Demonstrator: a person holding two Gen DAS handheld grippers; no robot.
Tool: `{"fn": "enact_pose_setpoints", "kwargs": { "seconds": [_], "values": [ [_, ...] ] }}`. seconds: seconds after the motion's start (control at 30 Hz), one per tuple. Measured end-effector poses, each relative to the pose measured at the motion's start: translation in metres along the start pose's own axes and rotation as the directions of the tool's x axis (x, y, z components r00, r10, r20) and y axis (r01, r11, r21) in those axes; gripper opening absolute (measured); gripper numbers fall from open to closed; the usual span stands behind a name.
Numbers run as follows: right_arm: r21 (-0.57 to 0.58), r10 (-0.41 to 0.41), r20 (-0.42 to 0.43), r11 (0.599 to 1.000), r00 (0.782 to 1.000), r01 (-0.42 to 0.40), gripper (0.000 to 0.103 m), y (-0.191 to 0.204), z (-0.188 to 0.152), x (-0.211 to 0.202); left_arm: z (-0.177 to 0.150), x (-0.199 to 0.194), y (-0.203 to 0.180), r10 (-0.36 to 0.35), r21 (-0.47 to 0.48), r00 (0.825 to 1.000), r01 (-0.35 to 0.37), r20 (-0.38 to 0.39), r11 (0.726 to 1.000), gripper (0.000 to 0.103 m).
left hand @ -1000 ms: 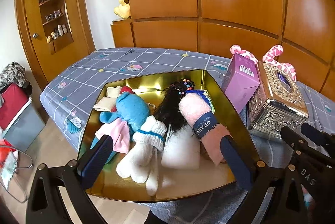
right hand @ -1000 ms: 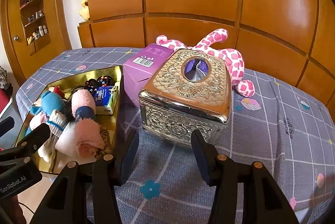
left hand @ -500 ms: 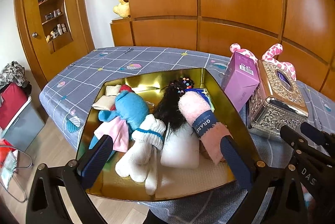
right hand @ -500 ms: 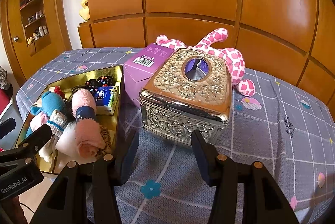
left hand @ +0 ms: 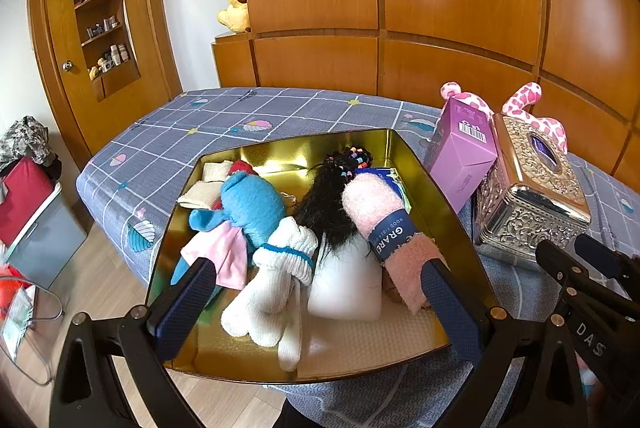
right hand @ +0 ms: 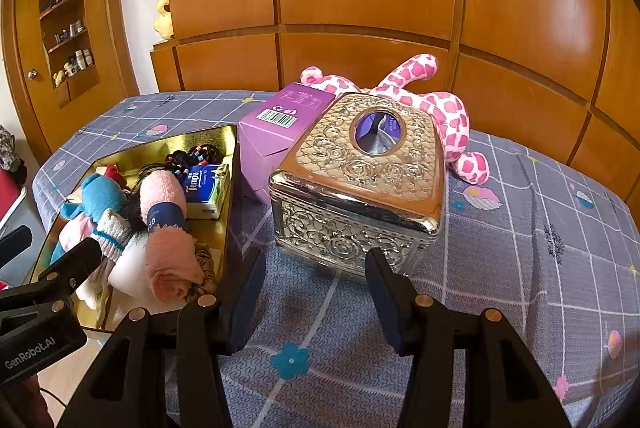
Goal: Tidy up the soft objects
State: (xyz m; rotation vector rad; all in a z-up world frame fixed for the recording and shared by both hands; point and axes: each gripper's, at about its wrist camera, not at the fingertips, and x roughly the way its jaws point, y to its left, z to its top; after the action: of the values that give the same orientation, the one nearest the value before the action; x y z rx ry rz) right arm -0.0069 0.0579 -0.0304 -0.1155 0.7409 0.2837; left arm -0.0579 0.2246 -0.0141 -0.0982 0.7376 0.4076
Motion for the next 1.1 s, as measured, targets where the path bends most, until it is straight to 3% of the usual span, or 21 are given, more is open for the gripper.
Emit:
{"fn": "enact_pose_setpoints", "kwargs": {
  "seconds": [0.87,1.1],
  "values": [
    [-0.002,0.004,-0.006,1.0,1.0,-0.004,0.052,-0.0006,-0.0011,0.001,-0.0007,-0.0002,-0.0008,-0.01,-0.014,1.0,0.01,-0.011,1.0,0.103],
    [-0.001,0.003,-0.009,1.0,1.0,-0.003,0.052,-0.0014,-0.0014,0.0015,0.0004,-0.0052,-0.0002,-0.024,-0.017,0.999,0.024,0.024,1.0,0.102]
  ]
}}
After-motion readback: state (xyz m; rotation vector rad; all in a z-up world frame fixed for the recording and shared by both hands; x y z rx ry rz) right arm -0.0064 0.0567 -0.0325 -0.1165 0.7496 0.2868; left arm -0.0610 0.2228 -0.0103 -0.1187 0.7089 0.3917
